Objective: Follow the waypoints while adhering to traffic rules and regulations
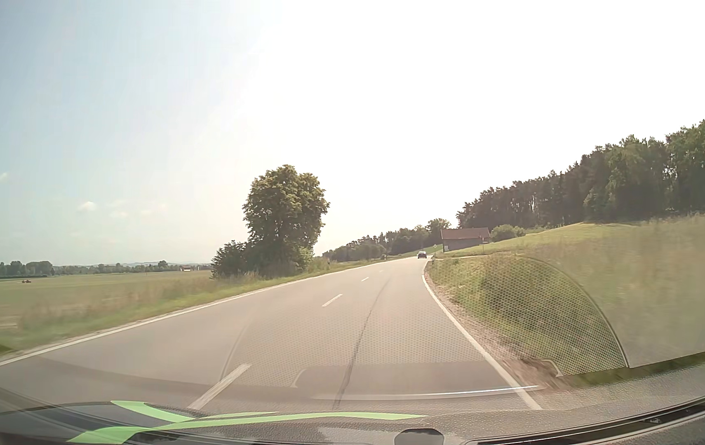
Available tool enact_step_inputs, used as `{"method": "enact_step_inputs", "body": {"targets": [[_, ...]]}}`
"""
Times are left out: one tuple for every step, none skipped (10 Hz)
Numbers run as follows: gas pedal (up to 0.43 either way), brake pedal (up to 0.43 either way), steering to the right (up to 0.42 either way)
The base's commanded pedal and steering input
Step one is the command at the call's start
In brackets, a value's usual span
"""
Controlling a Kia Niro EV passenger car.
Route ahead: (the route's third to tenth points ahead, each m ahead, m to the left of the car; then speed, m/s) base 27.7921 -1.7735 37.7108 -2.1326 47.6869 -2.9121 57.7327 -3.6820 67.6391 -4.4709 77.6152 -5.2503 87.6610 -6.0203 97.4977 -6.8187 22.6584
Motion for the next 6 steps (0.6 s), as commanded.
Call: {"method": "enact_step_inputs", "body": {"targets": [[0.157,0.0,0.01],[0.169,0.0,0.01],[0.169,0.0,0.01],[0.177,0.0,0.01],[0.189,0.0,0.01],[0.197,0.0,0.011]]}}
